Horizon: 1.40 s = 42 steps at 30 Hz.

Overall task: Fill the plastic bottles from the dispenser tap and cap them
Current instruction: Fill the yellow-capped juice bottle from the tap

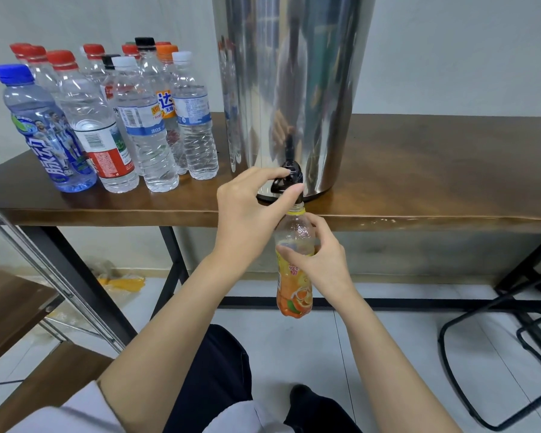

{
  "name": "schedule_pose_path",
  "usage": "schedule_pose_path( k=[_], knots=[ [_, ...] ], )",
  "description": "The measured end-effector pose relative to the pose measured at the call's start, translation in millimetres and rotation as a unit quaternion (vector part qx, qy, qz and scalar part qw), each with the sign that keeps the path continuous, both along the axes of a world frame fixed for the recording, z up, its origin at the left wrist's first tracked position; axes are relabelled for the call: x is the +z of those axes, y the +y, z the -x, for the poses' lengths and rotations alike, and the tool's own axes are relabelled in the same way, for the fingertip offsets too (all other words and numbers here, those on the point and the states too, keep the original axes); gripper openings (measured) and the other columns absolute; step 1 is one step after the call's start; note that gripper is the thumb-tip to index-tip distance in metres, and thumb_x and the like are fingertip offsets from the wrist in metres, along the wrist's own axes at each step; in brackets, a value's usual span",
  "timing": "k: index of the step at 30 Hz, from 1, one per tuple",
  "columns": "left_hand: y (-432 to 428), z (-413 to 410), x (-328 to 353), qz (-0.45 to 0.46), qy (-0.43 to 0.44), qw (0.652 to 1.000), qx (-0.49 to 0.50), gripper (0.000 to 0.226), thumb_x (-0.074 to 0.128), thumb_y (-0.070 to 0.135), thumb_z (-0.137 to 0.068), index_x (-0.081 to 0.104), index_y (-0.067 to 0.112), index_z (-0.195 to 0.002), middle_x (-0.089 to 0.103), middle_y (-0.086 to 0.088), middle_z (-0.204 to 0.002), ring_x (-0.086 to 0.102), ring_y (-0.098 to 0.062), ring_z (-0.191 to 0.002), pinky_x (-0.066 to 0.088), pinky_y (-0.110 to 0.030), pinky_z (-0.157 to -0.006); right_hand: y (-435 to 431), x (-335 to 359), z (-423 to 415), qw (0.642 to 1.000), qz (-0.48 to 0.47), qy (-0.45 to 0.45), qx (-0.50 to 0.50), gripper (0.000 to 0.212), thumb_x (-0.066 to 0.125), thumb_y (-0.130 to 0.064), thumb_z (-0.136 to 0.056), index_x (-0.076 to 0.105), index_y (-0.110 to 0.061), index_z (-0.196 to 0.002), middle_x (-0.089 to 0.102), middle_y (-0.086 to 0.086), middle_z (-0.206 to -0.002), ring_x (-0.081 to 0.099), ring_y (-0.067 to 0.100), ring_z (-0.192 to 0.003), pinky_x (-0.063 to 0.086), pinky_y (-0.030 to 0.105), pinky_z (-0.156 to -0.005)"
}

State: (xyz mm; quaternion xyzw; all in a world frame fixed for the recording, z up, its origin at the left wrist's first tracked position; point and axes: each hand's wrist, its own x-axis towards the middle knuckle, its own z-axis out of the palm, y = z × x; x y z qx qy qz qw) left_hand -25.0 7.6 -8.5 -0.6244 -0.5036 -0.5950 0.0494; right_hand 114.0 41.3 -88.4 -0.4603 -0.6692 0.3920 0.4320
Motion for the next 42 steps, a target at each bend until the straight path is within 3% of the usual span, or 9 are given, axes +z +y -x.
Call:
schedule_pose_path(
  k=[3, 10, 15, 20, 25, 35, 42],
  knots=[
    [-0.6, 12.1, 0.8, 0.026, -0.009, 0.999, -0.041, 0.022, 0.072, 0.021, -0.089, 0.075, 0.013, -0.109, 0.074, 0.006, -0.103, 0.066, 0.002, -0.097, 0.049, -0.018, -0.089, 0.1, -1.1, 1.9, 1.000, -0.002, 0.010, -0.005, 0.061, 0.084, -0.037, -0.073, 0.048, -0.047, -0.122, 0.059, -0.023, -0.122, 0.055, 0.004, -0.115, 0.054, 0.036, -0.093],
    [7.6, 34.7, 1.5, 0.087, 0.051, 0.990, -0.103, 0.029, 0.056, 0.016, -0.098, 0.069, 0.010, -0.123, 0.064, 0.009, -0.123, 0.055, 0.008, -0.117, 0.039, -0.011, -0.100, 0.2, -5.5, 7.5, 0.999, -0.002, 0.044, -0.014, 0.062, 0.085, -0.033, -0.071, 0.052, -0.041, -0.123, 0.060, -0.026, -0.117, 0.057, 0.000, -0.111, 0.054, 0.039, -0.093],
    [10.7, 33.6, -7.6, 0.099, 0.019, 0.988, -0.115, 0.028, 0.052, 0.019, -0.101, 0.067, 0.016, -0.124, 0.065, 0.005, -0.126, 0.056, -0.011, -0.124, 0.042, -0.031, -0.107, -3.0, -6.7, 10.5, 0.998, 0.000, 0.057, -0.018, 0.060, 0.084, -0.033, -0.075, 0.049, -0.046, -0.122, 0.055, -0.036, -0.115, 0.050, -0.016, -0.111, 0.052, 0.031, -0.096],
    [10.5, 24.1, -16.7, 0.092, -0.045, 0.989, -0.110, 0.028, 0.051, 0.022, -0.102, 0.068, 0.017, -0.123, 0.065, 0.006, -0.127, 0.055, -0.016, -0.126, 0.042, -0.046, -0.109, -1.4, -6.2, 11.3, 0.998, 0.008, 0.055, -0.023, 0.061, 0.083, -0.033, -0.075, 0.051, -0.043, -0.125, 0.058, -0.028, -0.120, 0.054, -0.004, -0.114, 0.053, 0.036, -0.097],
    [10.0, 17.2, -19.5, 0.090, -0.069, 0.989, -0.094, 0.027, 0.050, 0.022, -0.102, 0.069, 0.020, -0.122, 0.062, 0.006, -0.130, 0.050, -0.018, -0.130, 0.038, -0.043, -0.112, -0.3, -5.2, 8.7, 0.998, 0.018, 0.055, -0.017, 0.060, 0.086, -0.035, -0.071, 0.053, -0.041, -0.122, 0.063, -0.021, -0.117, 0.059, 0.005, -0.111, 0.056, 0.041, -0.091],
    [8.4, 16.3, -19.6, 0.074, -0.106, 0.986, -0.108, 0.023, 0.053, 0.027, -0.099, 0.069, 0.026, -0.115, 0.066, 0.005, -0.119, 0.057, -0.023, -0.121, 0.045, -0.048, -0.104, -0.4, -0.7, 9.4, 0.997, 0.042, 0.066, -0.009, 0.058, 0.086, -0.029, -0.073, 0.054, -0.034, -0.122, 0.062, -0.017, -0.118, 0.058, 0.002, -0.108, 0.058, 0.034, -0.087],
    [7.9, 12.2, -20.6, 0.066, -0.122, 0.984, -0.112, 0.021, 0.055, 0.016, -0.100, 0.069, 0.024, -0.114, 0.066, 0.005, -0.118, 0.058, -0.015, -0.120, 0.045, -0.043, -0.106, -0.6, -1.3, 10.3, 0.996, 0.046, 0.078, -0.008, 0.059, 0.086, -0.030, -0.072, 0.055, -0.034, -0.122, 0.062, -0.014, -0.119, 0.058, 0.004, -0.110, 0.058, 0.035, -0.087]
  ],
)
